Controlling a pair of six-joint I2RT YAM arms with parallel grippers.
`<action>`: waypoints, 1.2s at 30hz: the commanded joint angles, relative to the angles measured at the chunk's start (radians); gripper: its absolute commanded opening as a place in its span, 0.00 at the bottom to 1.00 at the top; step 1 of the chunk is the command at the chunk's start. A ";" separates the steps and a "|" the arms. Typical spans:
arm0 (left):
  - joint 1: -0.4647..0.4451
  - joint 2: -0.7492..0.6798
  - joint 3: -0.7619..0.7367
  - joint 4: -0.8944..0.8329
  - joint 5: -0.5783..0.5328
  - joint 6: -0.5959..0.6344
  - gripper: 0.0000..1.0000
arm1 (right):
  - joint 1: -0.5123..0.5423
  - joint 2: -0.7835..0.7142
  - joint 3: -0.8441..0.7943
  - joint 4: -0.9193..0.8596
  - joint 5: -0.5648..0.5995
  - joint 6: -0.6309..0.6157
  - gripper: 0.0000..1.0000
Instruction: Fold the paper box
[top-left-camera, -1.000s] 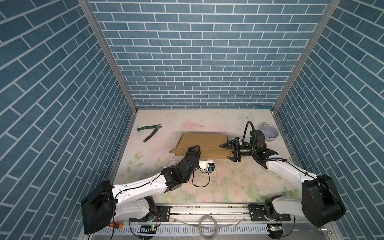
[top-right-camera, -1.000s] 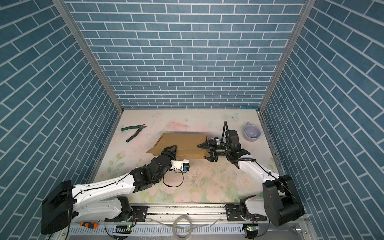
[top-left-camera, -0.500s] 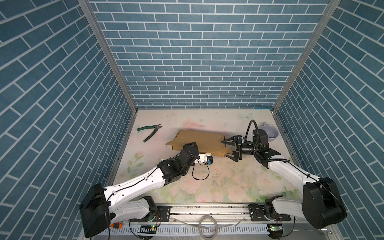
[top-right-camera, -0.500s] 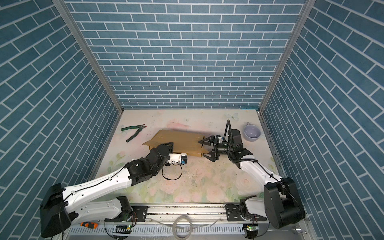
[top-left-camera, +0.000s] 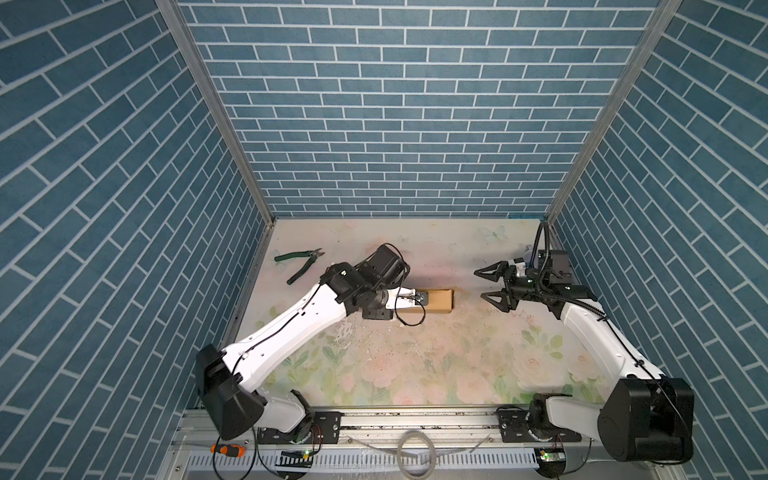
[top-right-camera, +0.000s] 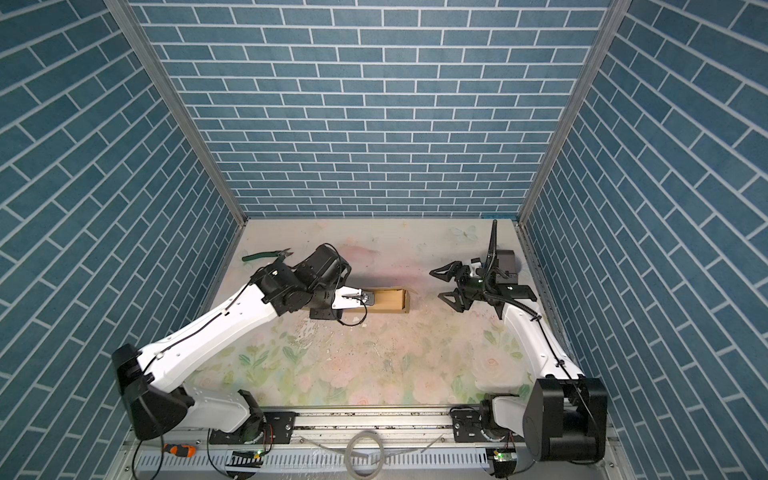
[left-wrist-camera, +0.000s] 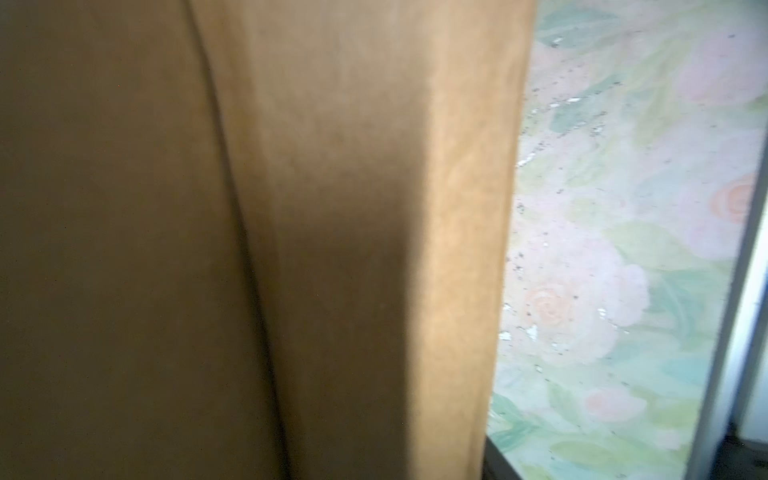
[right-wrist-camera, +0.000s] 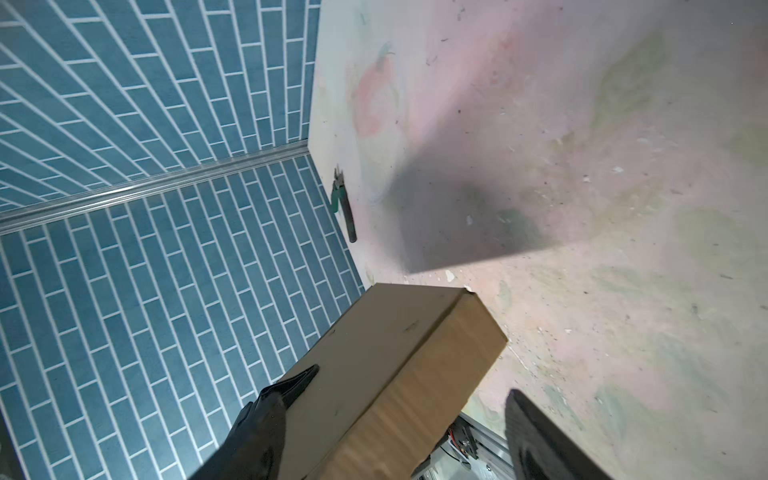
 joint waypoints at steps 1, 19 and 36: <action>0.020 0.086 0.080 -0.205 0.105 0.004 0.57 | -0.002 0.019 -0.021 -0.042 0.029 -0.062 0.82; 0.088 0.150 -0.011 0.048 0.082 0.058 0.65 | -0.002 0.050 -0.074 0.025 0.011 -0.071 0.81; 0.129 0.109 -0.055 0.206 0.073 0.060 0.95 | 0.027 0.062 -0.037 0.011 0.040 -0.096 0.79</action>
